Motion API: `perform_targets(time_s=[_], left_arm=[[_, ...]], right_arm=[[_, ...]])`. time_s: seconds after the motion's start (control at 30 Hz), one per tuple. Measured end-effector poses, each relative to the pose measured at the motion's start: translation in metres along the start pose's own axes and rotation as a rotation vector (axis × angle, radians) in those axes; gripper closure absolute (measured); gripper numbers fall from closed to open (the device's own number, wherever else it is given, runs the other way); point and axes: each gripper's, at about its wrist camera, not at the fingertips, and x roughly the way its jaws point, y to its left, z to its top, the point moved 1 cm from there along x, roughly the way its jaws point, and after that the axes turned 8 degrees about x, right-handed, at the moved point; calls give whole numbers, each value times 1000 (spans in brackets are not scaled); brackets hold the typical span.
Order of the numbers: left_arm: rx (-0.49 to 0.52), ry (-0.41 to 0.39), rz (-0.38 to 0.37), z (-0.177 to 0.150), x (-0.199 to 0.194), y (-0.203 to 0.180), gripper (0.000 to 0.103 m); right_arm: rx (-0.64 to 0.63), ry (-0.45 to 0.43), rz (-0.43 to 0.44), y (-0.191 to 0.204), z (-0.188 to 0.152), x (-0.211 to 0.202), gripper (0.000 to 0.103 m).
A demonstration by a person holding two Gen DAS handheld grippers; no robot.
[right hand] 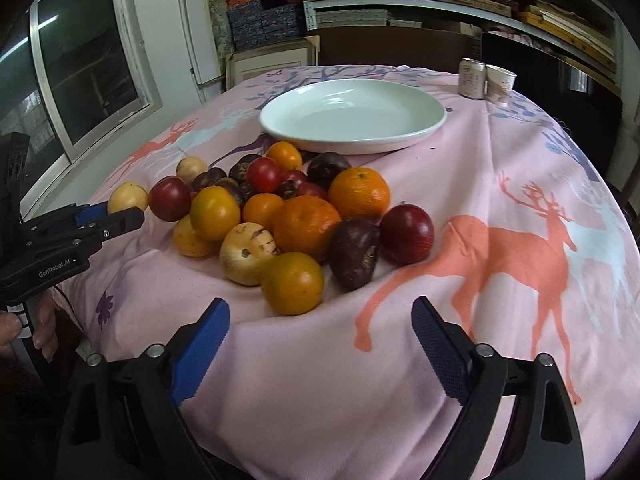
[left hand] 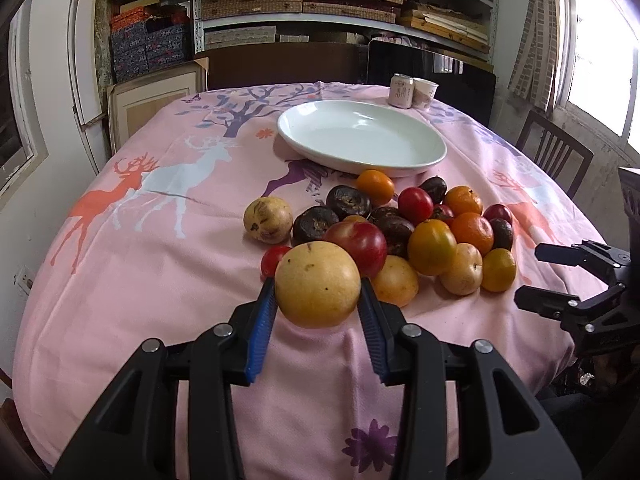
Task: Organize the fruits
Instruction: 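Grasp a small yellow fruit with the left tool while the right tool grasps a tangerine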
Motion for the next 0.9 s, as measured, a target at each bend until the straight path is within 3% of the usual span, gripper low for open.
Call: perform_targets(time_s=[0.2, 0.4, 0.67, 0.77, 0.8, 0.9], left_arm=[[-24, 20, -4, -6, 5, 7, 63], [-29, 23, -10, -7, 6, 10, 63], [-30, 27, -11, -8, 6, 11, 63], [-34, 33, -12, -9, 7, 12, 63], [-34, 33, -12, -10, 7, 11, 63], [-37, 38, -13, -11, 9, 12, 63]], right_arm=[[16, 45, 35, 3, 3, 19, 34], [-11, 56, 17, 9, 4, 19, 42], [-52, 61, 41, 18, 6, 19, 45], [-47, 72, 56, 14, 7, 27, 56], [-44, 68, 58, 12, 8, 26, 65], [-44, 62, 62, 7, 8, 20, 66]])
